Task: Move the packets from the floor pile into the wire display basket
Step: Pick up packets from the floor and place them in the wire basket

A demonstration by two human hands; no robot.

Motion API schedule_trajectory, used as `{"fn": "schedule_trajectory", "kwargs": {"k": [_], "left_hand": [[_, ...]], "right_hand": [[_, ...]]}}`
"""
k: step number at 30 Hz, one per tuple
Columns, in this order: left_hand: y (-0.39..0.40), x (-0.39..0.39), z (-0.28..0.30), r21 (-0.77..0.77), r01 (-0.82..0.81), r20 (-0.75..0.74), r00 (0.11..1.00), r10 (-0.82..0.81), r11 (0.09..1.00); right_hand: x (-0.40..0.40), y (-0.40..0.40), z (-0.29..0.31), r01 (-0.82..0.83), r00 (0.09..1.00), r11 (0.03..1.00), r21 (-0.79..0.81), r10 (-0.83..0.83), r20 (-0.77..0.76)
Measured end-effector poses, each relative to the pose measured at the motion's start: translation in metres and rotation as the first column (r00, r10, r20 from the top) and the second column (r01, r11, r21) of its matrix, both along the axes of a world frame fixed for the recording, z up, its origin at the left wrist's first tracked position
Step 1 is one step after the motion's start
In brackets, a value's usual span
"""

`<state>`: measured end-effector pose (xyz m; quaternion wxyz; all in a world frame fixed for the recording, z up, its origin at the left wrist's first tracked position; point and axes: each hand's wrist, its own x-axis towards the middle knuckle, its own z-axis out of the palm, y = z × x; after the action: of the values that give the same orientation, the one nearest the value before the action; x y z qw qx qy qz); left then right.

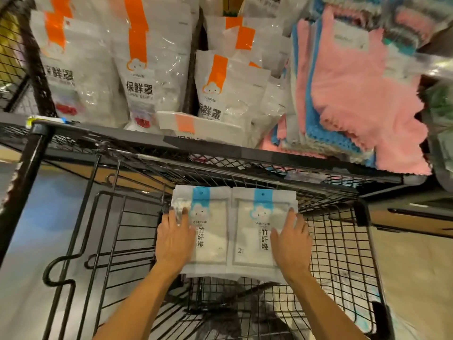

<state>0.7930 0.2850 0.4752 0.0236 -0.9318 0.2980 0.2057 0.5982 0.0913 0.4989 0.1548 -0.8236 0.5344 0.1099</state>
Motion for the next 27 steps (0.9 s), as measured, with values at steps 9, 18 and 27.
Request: {"fn": "schedule_trajectory", "kwargs": {"k": [9,18,27], "left_hand": [[-0.01,-0.026,0.078,-0.065,0.027,0.118,0.993,-0.019,0.998],[-0.027,-0.088,0.192,-0.173,0.018,0.255,0.967,0.027,0.985],[-0.093,-0.164,0.29,-0.339,0.207,0.336,0.938,-0.087,0.918]], "right_hand": [[-0.024,-0.026,0.058,-0.345,0.938,0.922,-0.177,0.347,-0.02],[-0.057,-0.051,0.16,-0.387,0.912,0.903,-0.189,0.405,0.068],[-0.138,-0.06,0.268,-0.239,0.927,0.929,-0.283,0.305,0.218]]}}
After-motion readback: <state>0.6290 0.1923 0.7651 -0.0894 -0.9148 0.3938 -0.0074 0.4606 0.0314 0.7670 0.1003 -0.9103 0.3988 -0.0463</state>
